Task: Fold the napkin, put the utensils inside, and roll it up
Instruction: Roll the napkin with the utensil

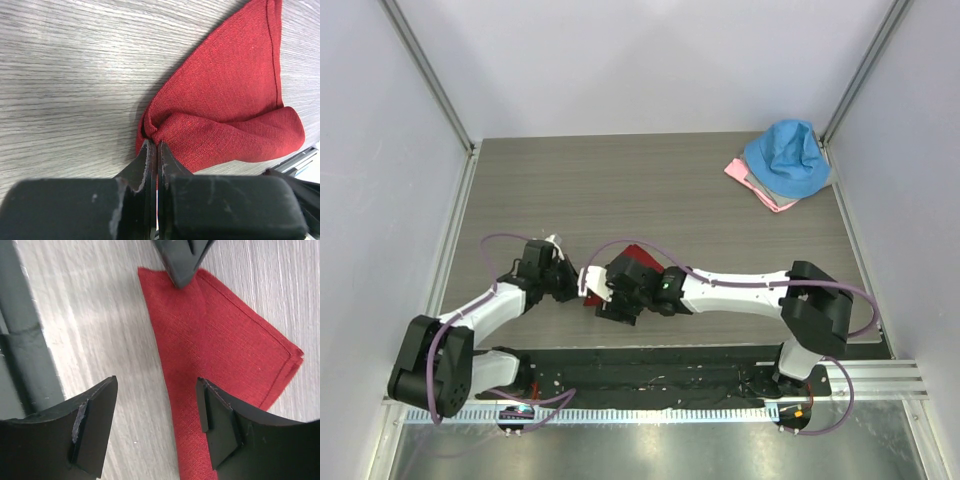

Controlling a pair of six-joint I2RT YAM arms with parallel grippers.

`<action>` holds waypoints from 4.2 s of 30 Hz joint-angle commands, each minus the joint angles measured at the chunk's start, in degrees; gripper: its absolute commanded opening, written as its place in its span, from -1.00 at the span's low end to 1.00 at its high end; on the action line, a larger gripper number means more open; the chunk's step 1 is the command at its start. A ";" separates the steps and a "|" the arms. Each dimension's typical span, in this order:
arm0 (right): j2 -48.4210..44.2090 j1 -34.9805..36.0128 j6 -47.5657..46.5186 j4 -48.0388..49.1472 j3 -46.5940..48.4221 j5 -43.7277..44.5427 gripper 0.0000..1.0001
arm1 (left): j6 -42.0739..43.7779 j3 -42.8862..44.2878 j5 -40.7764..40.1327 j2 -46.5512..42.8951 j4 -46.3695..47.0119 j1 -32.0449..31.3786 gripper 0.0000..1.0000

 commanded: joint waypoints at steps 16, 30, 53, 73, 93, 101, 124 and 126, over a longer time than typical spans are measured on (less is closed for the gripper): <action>6.73 -0.41 -5.34 5.76 -0.58 8.96 0.41 | 3.00 4.34 -0.95 3.45 -6.42 0.39 -1.00; 13.32 -7.70 -2.79 -1.00 4.69 -8.86 0.26 | 4.76 8.02 0.98 6.35 -3.52 1.27 -0.99; 31.33 -23.78 9.42 -24.12 23.41 -49.04 -0.15 | 5.82 3.73 0.89 -4.19 0.97 3.46 0.26; 37.67 -25.81 12.59 -25.44 28.25 -50.45 -0.17 | 1.60 -2.17 6.96 1.52 15.74 3.46 -0.40; 2.02 -18.61 9.35 2.49 5.69 -19.73 0.43 | 3.88 6.26 2.30 8.71 -0.87 3.46 -1.00; -0.74 -5.87 -2.17 10.68 -3.39 7.19 0.50 | 4.23 8.82 2.30 11.80 -3.16 3.55 -1.00; 4.53 -3.92 -4.72 9.45 -4.01 4.04 0.47 | 5.11 11.98 3.18 15.84 -3.87 4.26 -1.00; 5.15 -4.01 -4.81 9.45 -3.83 4.04 0.46 | 5.12 12.25 3.35 15.76 -3.87 4.17 -1.00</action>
